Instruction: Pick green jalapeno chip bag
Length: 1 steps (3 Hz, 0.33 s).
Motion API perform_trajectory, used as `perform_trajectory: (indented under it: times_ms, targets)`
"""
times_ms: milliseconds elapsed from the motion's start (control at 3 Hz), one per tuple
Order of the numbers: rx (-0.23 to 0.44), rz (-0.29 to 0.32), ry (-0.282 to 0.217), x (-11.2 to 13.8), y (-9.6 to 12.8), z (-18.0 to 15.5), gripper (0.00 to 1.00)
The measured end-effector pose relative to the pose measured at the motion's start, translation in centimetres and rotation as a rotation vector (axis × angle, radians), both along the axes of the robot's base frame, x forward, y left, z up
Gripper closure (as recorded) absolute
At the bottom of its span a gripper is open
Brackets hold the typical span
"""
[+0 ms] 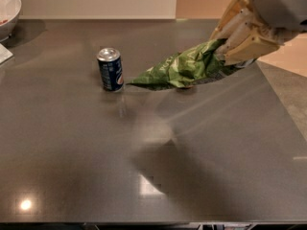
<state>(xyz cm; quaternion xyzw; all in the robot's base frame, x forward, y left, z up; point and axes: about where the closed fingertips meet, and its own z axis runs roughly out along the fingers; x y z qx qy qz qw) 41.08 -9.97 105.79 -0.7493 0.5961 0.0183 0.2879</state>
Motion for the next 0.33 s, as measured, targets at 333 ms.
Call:
perform_trajectory:
  times_ms: [333]
  targets:
    - [0.0, 0.0, 0.0, 0.0, 0.0, 0.01, 1.0]
